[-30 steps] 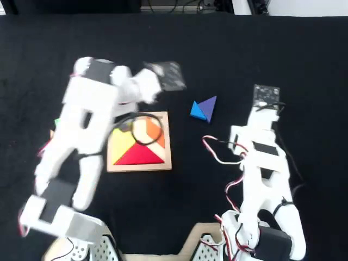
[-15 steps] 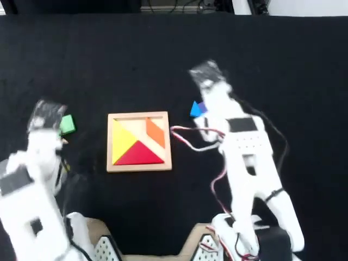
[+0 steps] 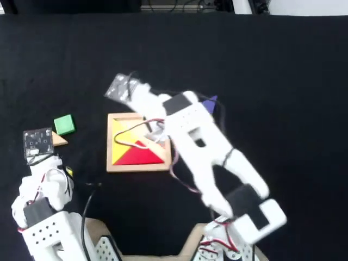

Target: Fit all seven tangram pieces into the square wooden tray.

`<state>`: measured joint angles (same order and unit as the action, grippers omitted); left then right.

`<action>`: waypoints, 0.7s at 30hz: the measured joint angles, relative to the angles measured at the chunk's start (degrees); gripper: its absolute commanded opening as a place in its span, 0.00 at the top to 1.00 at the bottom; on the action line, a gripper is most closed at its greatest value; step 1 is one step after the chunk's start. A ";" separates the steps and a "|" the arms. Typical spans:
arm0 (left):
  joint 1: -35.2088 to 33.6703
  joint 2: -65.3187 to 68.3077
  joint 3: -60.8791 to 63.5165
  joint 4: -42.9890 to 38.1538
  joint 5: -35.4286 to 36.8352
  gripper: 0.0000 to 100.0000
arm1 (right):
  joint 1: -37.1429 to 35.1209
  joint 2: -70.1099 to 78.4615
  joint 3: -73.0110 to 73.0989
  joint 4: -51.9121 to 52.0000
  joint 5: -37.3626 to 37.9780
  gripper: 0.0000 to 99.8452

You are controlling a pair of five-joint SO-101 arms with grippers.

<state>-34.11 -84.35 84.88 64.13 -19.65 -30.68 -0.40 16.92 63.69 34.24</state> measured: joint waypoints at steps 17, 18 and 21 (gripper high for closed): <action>-0.26 0.00 3.96 -4.22 2.37 0.81 | -1.49 17.76 -7.91 0.35 2.81 0.80; -0.26 0.00 3.96 -4.22 2.37 0.81 | -1.49 17.76 -7.91 0.53 2.81 0.80; -0.26 0.00 3.96 -4.22 2.37 0.81 | -1.49 17.76 -7.91 0.88 2.81 0.80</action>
<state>-34.37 -84.35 88.84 59.91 -17.27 -32.18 17.36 9.01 64.57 37.05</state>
